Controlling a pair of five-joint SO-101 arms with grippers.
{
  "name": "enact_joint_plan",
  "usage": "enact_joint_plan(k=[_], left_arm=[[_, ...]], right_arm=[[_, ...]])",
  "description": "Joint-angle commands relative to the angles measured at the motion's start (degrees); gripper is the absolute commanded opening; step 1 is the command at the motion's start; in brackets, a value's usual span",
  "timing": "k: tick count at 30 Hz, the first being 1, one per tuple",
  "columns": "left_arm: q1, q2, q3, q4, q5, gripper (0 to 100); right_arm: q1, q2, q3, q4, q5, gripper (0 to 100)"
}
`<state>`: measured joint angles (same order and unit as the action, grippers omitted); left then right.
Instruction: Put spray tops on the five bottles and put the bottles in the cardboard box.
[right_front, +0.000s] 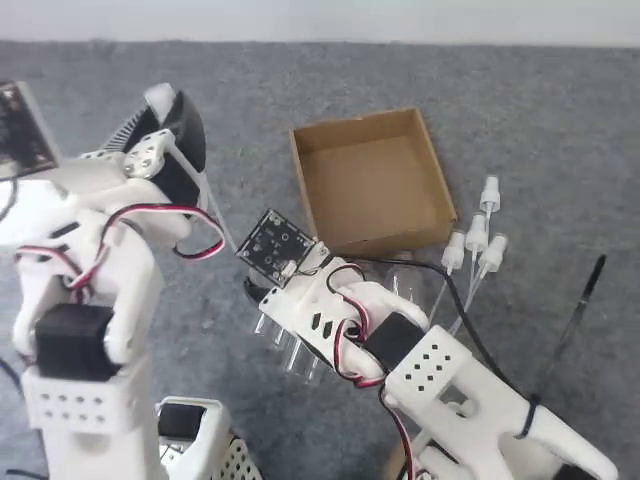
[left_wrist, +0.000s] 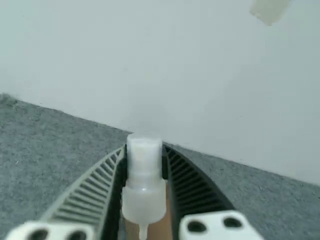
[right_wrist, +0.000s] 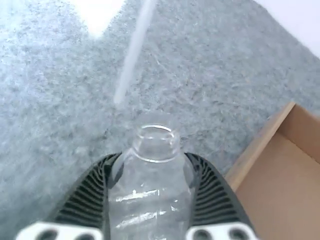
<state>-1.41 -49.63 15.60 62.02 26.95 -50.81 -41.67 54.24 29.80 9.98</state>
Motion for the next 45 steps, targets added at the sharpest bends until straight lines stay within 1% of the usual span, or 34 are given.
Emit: enact_joint_plan(k=[1, 5, 11, 13, 16, 19, 22, 29, 31, 36, 38, 40, 43, 45], left_arm=[[0.4, -0.7, 4.4, -5.4, 0.7, 1], [0.4, -0.7, 8.0, -9.5, 0.7, 1], [3.0, -0.8, 7.1, -10.5, 0.7, 1], [2.7, -0.8, 4.6, -9.9, 0.7, 1], [3.3, -0.8, 2.1, -6.9, 0.7, 1], [4.6, -0.8, 1.6, -4.3, 0.7, 1], [5.4, -0.8, 2.0, -3.6, 0.7, 1], [4.9, -0.8, 10.2, -9.6, 0.4, 1], [5.4, -0.8, 10.2, -8.4, 0.4, 1], [7.9, -0.8, 11.8, -1.8, -0.2, 1], [8.7, -0.9, 13.2, 0.3, -2.9, 1], [8.7, -0.9, 14.9, 0.6, -4.9, 1], [8.5, -0.9, 16.8, 0.6, -5.7, 1], [8.7, -0.9, 17.6, 0.6, -5.8, 1]], right_arm=[[-0.1, -5.8, -0.3, -1.7, -2.4, 0.6], [-0.1, -8.8, 0.2, -0.6, -2.5, 0.6], [-0.1, -9.2, 1.0, 0.8, -2.5, 0.6], [-0.1, -9.2, 1.3, 0.9, -2.5, 0.6], [-0.1, -9.5, 1.7, 1.1, -2.5, 0.6], [-0.1, -9.7, 1.8, 1.0, -2.5, 0.6], [-0.1, -9.7, 1.9, 1.1, -2.5, 0.6], [-0.1, -9.7, 1.9, 1.1, -2.5, 0.6], [0.0, -9.7, 1.9, 1.1, -2.5, 0.6], [-0.1, -9.8, 4.6, 0.9, -2.2, 0.8], [0.2, -9.8, 5.0, -0.2, -2.2, 0.7], [0.9, -9.8, 5.4, -3.6, -2.6, 0.6], [4.2, -9.8, 6.2, -10.2, -3.0, 0.6], [6.1, -9.4, 6.9, -13.5, -6.5, 0.6]])
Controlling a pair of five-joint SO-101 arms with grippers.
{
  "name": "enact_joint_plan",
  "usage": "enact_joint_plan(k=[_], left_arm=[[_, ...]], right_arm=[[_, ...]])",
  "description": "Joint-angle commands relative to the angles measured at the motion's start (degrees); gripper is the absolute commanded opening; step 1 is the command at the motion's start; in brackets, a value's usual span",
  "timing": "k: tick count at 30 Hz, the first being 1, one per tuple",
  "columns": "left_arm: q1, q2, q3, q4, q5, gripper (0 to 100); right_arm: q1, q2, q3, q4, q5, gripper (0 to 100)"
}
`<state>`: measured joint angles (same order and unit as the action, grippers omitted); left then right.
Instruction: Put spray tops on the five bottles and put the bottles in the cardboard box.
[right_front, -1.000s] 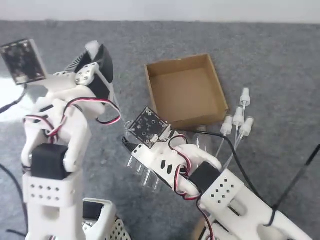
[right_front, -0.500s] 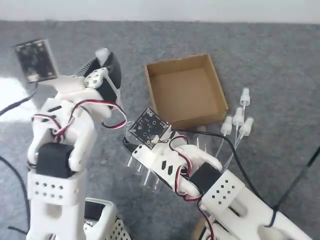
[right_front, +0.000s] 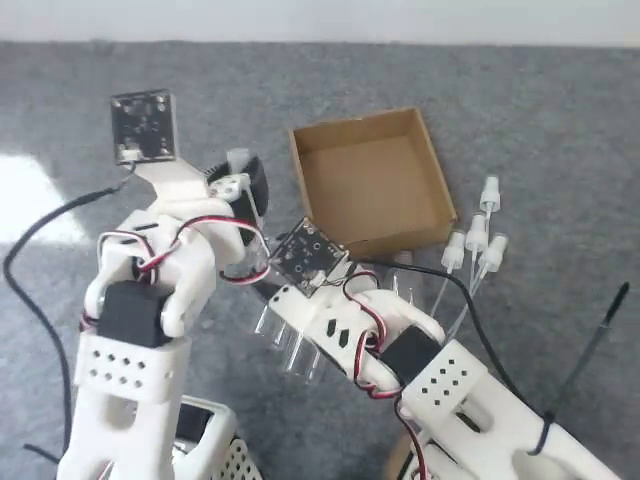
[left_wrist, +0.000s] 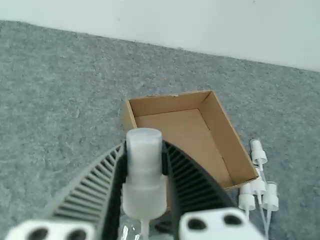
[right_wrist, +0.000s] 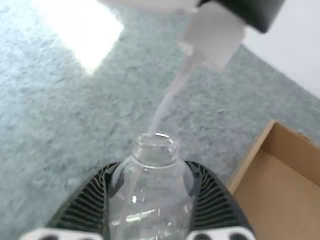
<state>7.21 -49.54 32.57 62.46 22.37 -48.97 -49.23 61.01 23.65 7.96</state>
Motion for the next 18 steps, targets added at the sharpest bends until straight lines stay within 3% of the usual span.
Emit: enact_joint_plan(k=[1, 4, 13, 18], left_arm=[[0.2, -1.0, 0.8, 0.2, -1.2, 1], [0.3, -1.0, 1.0, 0.2, -1.2, 1], [3.8, -1.0, 1.1, 2.0, -5.1, 1], [5.3, -1.0, 2.6, 3.8, -11.2, 1]], right_arm=[[4.9, -1.6, 0.2, -8.1, -7.1, 0.6], [5.3, -1.5, 0.2, -8.1, -11.5, 0.6], [5.3, -1.5, 0.2, -8.3, -11.6, 0.6], [5.5, -1.5, 0.3, -8.4, -11.8, 0.6]])
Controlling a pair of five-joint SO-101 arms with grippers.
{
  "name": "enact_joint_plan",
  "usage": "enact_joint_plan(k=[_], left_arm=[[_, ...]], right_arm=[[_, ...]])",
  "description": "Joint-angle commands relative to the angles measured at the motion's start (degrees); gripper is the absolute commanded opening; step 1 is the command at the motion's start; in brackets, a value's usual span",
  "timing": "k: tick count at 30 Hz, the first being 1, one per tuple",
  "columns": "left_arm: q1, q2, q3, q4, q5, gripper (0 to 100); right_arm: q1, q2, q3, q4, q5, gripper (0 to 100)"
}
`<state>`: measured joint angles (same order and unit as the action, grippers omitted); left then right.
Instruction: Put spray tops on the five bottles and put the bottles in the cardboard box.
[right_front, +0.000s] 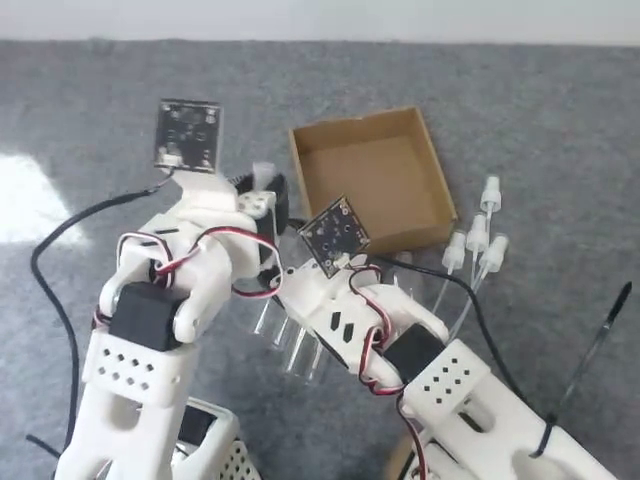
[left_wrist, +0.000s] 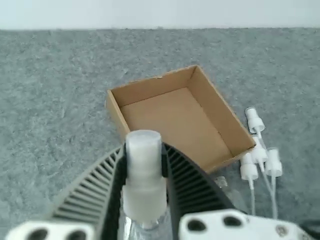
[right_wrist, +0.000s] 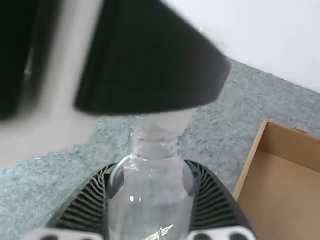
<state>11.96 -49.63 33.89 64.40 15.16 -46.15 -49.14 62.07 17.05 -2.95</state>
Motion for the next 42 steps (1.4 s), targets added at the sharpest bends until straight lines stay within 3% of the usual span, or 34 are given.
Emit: enact_joint_plan(k=[1, 9, 15, 23, 32, 38, 42], left_arm=[[0.6, -1.2, 2.2, 2.1, -4.3, 1], [0.8, -14.2, 7.6, 0.6, -4.9, 1], [0.7, -9.9, 9.5, -2.3, -6.2, 9], [0.2, -8.5, 3.2, -0.5, -6.3, 14], [-6.2, -8.6, -5.7, 5.5, -6.3, 17], [-10.1, -8.6, -3.3, 10.7, -10.6, 17], [-9.8, -8.6, 6.6, 7.8, -13.1, 17]], right_arm=[[3.4, -1.6, -0.8, -1.9, -1.0, 0.6], [6.5, -1.6, -0.7, -2.0, -1.1, 0.6], [3.1, -2.2, -0.6, -2.0, -1.0, 0.6], [4.2, -1.7, -0.5, -2.0, -1.0, 0.6], [5.4, -1.6, -0.5, -2.0, -0.7, 0.6], [13.5, 0.1, -6.4, -1.4, -0.7, 0.6], [15.4, 8.0, -15.2, 0.6, -1.1, 0.6]])
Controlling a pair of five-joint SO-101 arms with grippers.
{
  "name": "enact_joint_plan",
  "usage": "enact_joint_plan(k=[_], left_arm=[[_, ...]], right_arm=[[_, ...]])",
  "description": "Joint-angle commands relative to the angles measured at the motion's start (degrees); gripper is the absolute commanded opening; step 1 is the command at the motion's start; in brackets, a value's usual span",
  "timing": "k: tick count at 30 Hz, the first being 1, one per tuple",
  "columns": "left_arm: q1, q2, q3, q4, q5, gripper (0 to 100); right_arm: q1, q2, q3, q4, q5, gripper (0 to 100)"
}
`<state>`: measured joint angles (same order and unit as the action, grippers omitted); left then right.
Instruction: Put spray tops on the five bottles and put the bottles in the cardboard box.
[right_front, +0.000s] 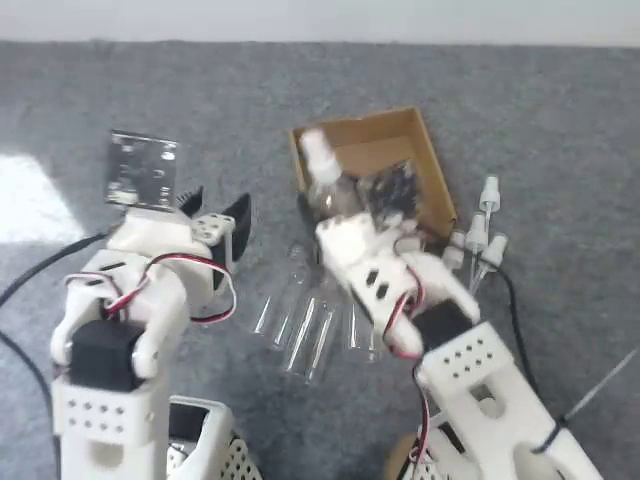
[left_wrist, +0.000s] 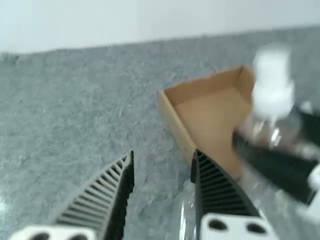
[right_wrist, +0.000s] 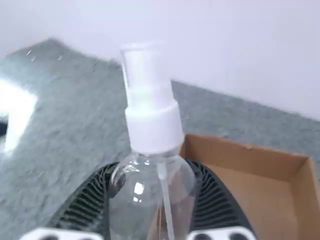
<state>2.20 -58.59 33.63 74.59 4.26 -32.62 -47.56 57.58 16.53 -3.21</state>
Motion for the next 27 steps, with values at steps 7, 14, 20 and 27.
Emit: enact_joint_plan(k=[7, 14, 20, 27], left_arm=[[6.2, 0.4, 19.1, -10.4, -2.2, 26], [7.1, 0.4, 20.7, -16.3, -1.5, 26], [6.1, 0.4, 24.9, -21.3, -0.8, 26], [4.8, 0.4, 25.2, -21.4, -0.9, 26]], right_arm=[[0.0, 22.1, -26.1, 3.1, -0.8, 0.6], [-5.3, 26.8, -33.8, 12.4, -0.8, 0.6], [-6.5, 19.5, -33.8, 20.2, -0.8, 0.6], [-5.7, 13.1, -33.7, 24.8, -0.4, 0.6]])
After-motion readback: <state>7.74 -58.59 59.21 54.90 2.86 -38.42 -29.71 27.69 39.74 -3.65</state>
